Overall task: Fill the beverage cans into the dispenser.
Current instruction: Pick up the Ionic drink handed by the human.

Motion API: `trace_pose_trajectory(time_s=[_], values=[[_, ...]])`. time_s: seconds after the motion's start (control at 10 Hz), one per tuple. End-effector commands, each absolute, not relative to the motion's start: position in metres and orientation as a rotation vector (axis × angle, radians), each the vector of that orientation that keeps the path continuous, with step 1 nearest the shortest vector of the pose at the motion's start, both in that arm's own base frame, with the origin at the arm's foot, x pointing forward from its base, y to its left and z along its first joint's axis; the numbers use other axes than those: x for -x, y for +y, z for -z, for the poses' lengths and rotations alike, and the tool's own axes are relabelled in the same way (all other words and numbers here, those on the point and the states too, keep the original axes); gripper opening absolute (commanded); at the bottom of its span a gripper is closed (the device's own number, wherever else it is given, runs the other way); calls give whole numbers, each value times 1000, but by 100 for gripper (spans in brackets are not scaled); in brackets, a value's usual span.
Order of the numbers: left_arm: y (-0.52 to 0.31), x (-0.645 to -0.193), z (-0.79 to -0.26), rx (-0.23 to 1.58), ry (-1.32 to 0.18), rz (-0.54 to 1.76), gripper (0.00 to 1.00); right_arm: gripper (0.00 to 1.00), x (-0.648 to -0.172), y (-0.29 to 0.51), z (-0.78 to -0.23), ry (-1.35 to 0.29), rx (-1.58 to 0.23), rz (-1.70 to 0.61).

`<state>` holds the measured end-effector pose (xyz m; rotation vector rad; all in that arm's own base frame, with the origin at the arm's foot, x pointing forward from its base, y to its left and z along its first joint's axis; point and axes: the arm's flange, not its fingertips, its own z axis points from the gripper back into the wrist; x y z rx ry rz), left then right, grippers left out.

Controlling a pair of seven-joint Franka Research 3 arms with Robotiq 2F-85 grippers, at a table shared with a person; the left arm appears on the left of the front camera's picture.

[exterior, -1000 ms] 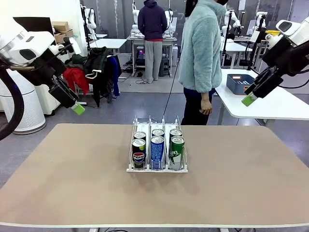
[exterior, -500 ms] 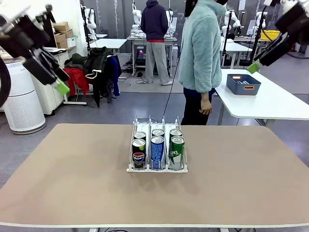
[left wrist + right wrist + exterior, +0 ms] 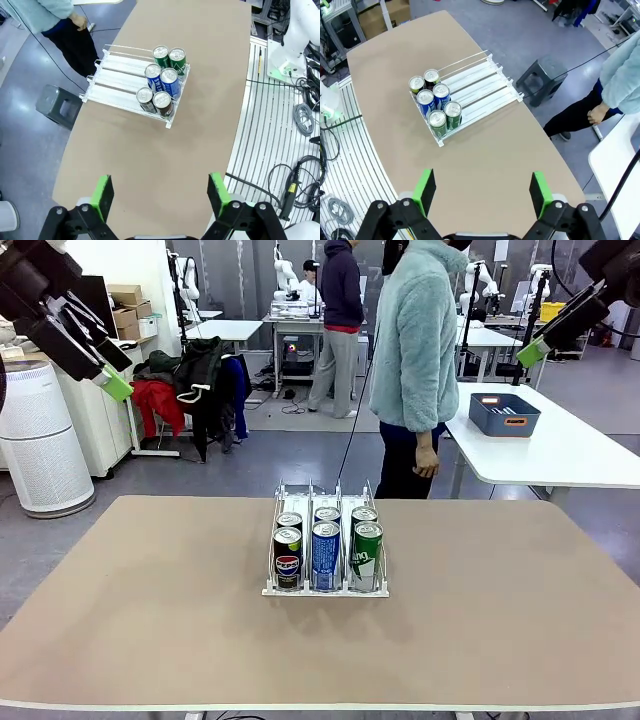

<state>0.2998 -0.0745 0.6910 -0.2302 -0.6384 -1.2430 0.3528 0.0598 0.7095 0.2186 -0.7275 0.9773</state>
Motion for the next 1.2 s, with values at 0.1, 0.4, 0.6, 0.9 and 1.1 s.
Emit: trace_pose_trajectory(time_s=[0.1, 0.4, 0.6, 0.9, 1.1], values=[[-73, -301, -692, 236, -632, 1242, 100, 100, -352, 59, -712, -733, -220, -977], [-73, -301, -692, 236, -632, 1242, 100, 100, -352, 59, -712, -733, -220, -977], [-73, -301, -692, 236, -632, 1242, 100, 100, -352, 59, -712, -733, -220, -977], [-73, -301, -692, 236, -632, 1242, 100, 100, -352, 59, -712, -733, -220, -977], [-73, -301, -692, 236, -632, 1242, 100, 100, -352, 59, -712, -733, -220, -977]])
